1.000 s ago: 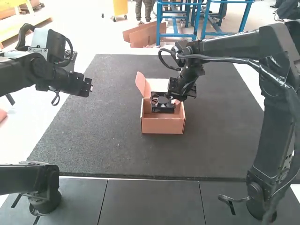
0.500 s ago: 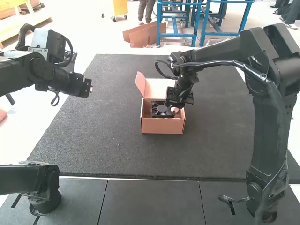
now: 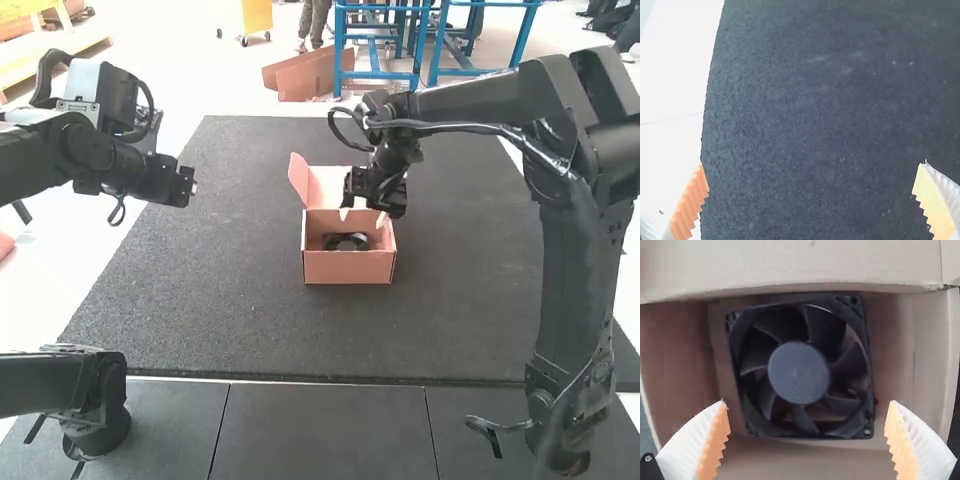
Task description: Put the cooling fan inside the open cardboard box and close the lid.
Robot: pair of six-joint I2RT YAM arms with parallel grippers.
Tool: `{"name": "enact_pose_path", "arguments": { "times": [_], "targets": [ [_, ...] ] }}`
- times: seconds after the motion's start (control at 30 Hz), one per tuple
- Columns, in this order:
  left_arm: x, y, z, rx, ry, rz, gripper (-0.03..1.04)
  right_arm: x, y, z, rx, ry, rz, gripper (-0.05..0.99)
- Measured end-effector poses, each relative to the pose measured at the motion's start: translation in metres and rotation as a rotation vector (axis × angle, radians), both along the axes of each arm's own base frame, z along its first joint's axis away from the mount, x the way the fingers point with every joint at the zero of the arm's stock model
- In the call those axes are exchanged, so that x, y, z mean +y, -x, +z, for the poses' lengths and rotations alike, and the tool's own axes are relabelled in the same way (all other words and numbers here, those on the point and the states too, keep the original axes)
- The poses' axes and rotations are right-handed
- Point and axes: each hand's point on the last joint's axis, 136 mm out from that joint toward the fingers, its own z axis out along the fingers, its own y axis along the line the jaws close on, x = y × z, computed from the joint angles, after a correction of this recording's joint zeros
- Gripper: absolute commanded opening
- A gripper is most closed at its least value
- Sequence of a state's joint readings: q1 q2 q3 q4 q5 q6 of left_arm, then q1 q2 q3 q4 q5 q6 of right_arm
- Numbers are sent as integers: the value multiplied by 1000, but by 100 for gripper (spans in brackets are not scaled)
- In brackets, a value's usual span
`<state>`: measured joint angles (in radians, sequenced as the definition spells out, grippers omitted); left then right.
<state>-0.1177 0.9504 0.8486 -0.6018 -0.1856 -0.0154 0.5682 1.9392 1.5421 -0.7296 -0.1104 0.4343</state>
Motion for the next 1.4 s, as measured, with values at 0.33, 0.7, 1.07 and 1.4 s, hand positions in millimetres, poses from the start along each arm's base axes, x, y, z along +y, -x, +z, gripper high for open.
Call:
{"name": "enact_pose_path", "arguments": {
  "times": [0.33, 0.7, 1.07, 1.4],
  "targets": [
    [-3, -18, -4, -17, 7, -6, 97, 12, -11, 91, -102, -112, 108, 90],
    [-20, -55, -22, 5, 9, -41, 97, -77, -25, 132, -347, -19, 37, 90],
    [-75, -103, -17, -4, 55, -120, 97, -104, -47, 113, -498, -13, -14, 90],
    [-93, -150, -40, 41, 89, -94, 97, -99, -70, 104, -518, -27, -18, 90]
  ]
}}
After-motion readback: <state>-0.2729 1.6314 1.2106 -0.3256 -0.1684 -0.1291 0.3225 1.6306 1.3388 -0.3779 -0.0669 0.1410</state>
